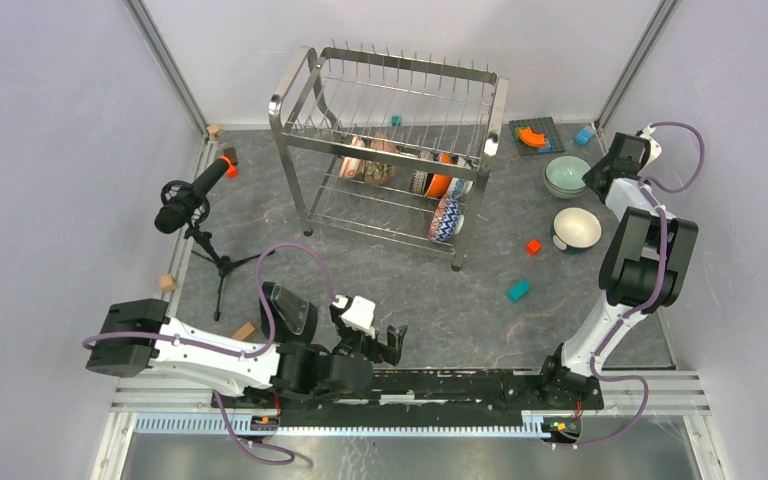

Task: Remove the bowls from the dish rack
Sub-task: Place the bowl with the bowl.

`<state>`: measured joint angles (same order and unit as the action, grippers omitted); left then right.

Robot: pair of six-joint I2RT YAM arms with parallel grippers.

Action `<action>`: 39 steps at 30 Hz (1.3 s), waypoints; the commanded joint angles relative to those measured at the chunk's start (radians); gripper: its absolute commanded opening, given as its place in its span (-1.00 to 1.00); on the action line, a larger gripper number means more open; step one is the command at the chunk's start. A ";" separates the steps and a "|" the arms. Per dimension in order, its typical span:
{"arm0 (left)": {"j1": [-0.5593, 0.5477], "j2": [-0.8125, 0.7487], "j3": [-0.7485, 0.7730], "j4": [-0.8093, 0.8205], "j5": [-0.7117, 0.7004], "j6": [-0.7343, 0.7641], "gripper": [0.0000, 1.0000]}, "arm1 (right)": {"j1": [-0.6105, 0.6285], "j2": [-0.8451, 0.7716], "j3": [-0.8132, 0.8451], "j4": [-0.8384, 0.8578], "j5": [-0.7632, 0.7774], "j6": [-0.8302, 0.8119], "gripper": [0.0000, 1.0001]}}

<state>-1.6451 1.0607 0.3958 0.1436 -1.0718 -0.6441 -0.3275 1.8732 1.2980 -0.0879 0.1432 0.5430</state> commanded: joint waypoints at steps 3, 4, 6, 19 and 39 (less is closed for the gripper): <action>0.002 -0.015 -0.008 0.021 -0.043 -0.043 0.99 | -0.006 0.010 0.045 0.016 -0.001 -0.023 -0.58; 0.002 -0.012 -0.005 0.021 -0.044 -0.041 0.99 | -0.006 0.013 0.047 0.017 -0.006 -0.022 -0.60; 0.002 -0.003 0.000 0.021 -0.046 -0.035 0.99 | -0.006 0.018 0.050 0.020 -0.018 -0.021 -0.64; 0.001 0.027 0.014 0.021 -0.047 -0.024 0.99 | -0.008 0.050 0.062 0.011 -0.057 -0.010 -0.74; 0.011 -0.019 0.056 0.016 -0.087 0.074 0.99 | 0.162 -0.333 -0.035 0.049 -0.089 0.130 -0.08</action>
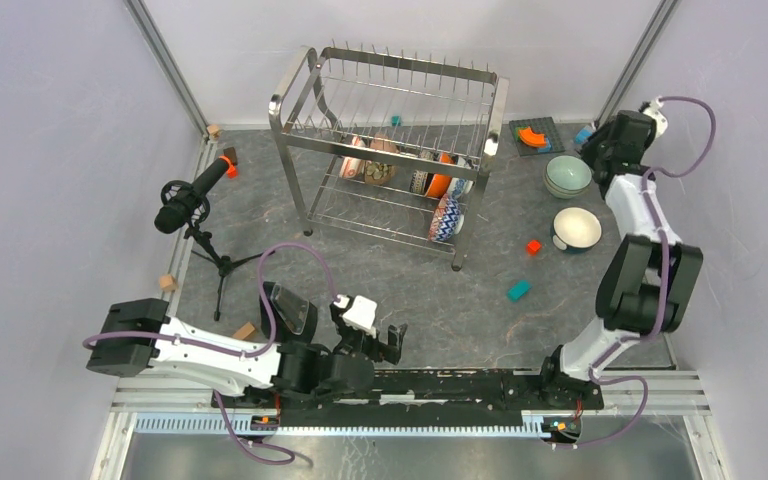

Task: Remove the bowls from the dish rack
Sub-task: Place the bowl with the bowl, then pick up the bowl from the dish rack.

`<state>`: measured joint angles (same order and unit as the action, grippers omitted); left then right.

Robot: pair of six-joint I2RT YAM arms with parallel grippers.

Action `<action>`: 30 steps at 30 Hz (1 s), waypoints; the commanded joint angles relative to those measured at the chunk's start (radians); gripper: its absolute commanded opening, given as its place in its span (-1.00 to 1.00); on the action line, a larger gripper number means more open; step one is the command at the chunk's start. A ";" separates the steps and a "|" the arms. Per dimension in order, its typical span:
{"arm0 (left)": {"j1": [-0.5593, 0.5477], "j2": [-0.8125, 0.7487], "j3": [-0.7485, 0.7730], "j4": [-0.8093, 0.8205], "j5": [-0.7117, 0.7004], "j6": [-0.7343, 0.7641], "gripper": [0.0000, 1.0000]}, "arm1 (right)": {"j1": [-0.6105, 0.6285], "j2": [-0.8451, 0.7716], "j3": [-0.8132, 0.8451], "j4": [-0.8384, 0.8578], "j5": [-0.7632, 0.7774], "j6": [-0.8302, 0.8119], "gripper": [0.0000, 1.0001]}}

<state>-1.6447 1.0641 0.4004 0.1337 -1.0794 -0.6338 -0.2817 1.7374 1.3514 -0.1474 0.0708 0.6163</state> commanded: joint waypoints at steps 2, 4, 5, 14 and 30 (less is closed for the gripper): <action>0.026 -0.028 0.072 0.010 -0.065 0.106 0.99 | 0.189 -0.334 -0.248 0.220 0.012 0.090 -0.09; 0.061 -0.039 0.091 -0.005 -0.027 0.119 0.99 | 0.244 -0.456 -0.378 0.254 0.038 0.098 -0.09; 0.092 -0.051 0.095 -0.006 0.021 0.123 0.99 | 0.273 -0.518 -0.450 0.265 0.038 0.102 -0.09; 0.391 -0.108 0.103 0.123 0.505 0.150 0.99 | 0.383 -1.081 -0.922 0.212 -0.039 0.181 0.04; 0.643 0.271 0.400 0.212 0.829 0.231 0.99 | 0.406 -1.408 -1.321 0.390 -0.514 0.089 0.39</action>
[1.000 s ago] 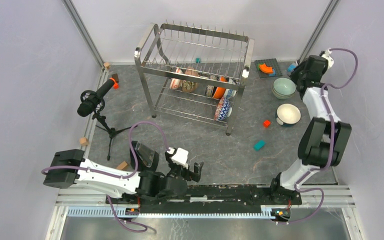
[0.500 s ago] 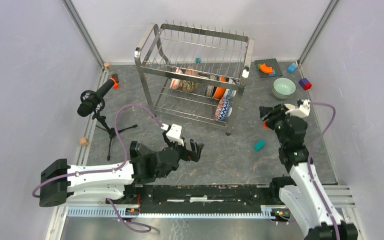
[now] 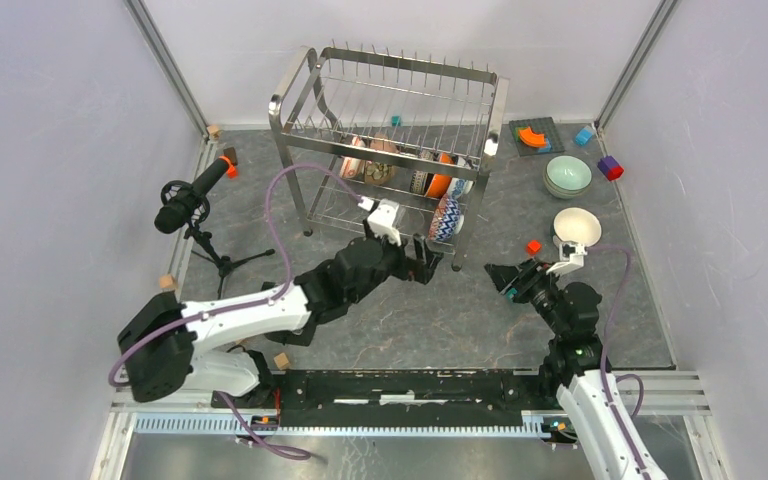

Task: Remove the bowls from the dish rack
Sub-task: Pick up the bowl from the dish rack.

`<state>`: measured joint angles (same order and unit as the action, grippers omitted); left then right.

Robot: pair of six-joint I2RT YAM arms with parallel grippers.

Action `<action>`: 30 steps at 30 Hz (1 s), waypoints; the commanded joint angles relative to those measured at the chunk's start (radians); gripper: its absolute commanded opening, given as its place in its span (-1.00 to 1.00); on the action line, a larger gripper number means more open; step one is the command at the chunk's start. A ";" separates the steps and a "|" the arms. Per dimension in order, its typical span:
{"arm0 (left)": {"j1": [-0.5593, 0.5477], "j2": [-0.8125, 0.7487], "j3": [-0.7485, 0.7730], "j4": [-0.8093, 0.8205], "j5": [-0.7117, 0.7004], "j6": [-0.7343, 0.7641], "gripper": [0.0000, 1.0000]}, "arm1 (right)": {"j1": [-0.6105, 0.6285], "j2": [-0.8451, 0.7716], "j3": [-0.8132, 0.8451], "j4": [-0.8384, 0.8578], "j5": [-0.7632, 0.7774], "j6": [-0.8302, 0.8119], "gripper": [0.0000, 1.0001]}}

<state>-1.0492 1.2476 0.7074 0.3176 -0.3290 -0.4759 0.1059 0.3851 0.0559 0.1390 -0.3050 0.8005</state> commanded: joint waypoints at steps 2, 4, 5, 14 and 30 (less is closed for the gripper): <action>0.087 0.138 0.119 0.036 0.138 0.057 0.99 | 0.024 -0.072 -0.043 0.127 -0.176 -0.118 0.39; 0.141 0.181 0.134 0.068 0.219 0.021 0.99 | 0.025 -0.085 -0.051 0.127 -0.196 -0.137 0.39; 0.168 0.204 0.143 0.089 0.260 -0.004 0.98 | 0.025 -0.090 -0.051 0.127 -0.200 -0.142 0.38; 0.305 0.365 0.257 0.156 0.517 -0.087 0.88 | 0.036 -0.116 -0.177 0.309 -0.237 -0.053 0.35; 0.329 0.547 0.321 0.270 0.564 -0.144 0.67 | 0.045 -0.117 -0.188 0.332 -0.313 -0.087 0.28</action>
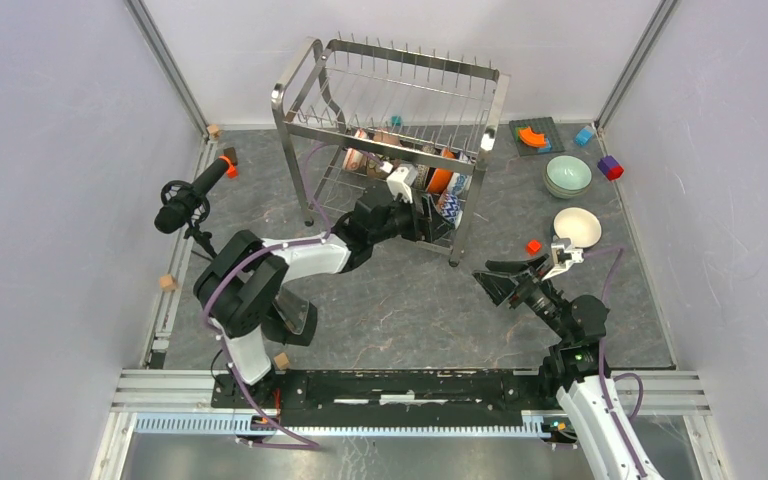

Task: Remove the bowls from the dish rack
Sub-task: Pick up the bowl from the dish rack.

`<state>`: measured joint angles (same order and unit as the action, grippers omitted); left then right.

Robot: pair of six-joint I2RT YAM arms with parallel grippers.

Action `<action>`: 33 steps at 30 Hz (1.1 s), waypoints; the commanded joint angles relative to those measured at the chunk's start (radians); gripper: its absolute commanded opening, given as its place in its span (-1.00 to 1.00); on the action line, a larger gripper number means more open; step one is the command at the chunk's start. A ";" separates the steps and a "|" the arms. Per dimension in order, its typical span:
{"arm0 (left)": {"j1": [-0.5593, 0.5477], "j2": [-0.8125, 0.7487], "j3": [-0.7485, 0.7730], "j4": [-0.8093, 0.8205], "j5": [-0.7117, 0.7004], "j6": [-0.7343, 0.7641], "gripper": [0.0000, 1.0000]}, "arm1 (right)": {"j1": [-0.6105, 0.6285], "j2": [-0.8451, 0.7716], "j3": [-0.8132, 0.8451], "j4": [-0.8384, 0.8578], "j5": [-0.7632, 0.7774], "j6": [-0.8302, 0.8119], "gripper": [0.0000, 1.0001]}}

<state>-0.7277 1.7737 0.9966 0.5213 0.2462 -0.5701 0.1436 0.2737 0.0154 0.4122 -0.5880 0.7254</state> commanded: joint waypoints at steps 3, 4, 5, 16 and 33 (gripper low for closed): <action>0.008 0.022 0.002 0.106 -0.077 -0.068 0.66 | 0.011 -0.008 -0.148 0.057 -0.030 -0.017 0.27; 0.008 0.020 -0.012 0.135 -0.095 -0.076 0.65 | 0.012 -0.008 -0.151 0.058 -0.031 -0.018 0.27; 0.008 0.020 -0.035 0.173 -0.112 -0.079 0.65 | 0.012 -0.010 -0.153 0.058 -0.030 -0.020 0.26; 0.007 0.094 -0.185 0.698 -0.175 -0.084 0.57 | 0.023 -0.021 -0.179 0.064 -0.042 -0.025 0.24; -0.027 0.218 -0.183 0.840 -0.165 0.004 0.44 | 0.034 -0.022 -0.184 0.061 -0.048 -0.030 0.23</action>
<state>-0.7330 1.9732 0.8101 1.2903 0.0944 -0.6312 0.1703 0.2615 0.0154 0.4332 -0.6270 0.7109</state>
